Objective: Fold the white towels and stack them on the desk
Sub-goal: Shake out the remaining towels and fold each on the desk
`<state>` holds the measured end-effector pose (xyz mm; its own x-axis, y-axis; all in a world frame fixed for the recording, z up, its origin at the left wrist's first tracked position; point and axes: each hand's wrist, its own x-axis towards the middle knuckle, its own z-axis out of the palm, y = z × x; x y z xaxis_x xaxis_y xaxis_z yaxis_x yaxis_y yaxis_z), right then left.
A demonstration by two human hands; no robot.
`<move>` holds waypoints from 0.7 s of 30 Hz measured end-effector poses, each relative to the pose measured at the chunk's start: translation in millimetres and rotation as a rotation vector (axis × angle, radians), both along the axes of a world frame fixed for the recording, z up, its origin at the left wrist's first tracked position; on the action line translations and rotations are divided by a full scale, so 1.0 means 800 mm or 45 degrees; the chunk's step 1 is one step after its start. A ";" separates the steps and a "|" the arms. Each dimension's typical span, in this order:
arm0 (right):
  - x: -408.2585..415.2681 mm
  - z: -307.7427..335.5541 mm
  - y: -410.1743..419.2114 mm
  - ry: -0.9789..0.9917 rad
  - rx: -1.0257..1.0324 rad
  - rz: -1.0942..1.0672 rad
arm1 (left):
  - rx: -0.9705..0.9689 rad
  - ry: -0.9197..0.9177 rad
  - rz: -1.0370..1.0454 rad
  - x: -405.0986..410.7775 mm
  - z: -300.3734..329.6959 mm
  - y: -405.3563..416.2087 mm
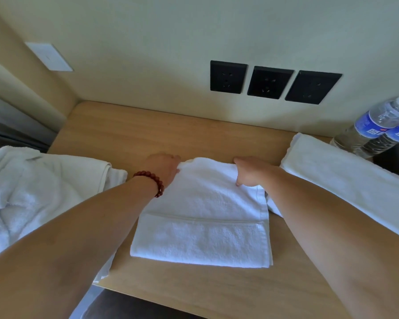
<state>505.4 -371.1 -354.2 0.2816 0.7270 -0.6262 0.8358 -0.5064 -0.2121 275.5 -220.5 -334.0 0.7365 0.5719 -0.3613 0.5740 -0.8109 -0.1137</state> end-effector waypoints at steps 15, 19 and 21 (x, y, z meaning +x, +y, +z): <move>-0.011 0.026 -0.044 -0.375 0.547 0.066 | -0.003 -0.057 -0.148 -0.040 0.031 0.005; -0.034 0.031 -0.088 -0.460 0.839 0.064 | 0.108 -0.164 -0.142 -0.067 0.037 -0.022; -0.050 0.038 -0.113 -0.474 0.966 0.070 | 0.113 -0.188 -0.171 -0.086 0.037 -0.039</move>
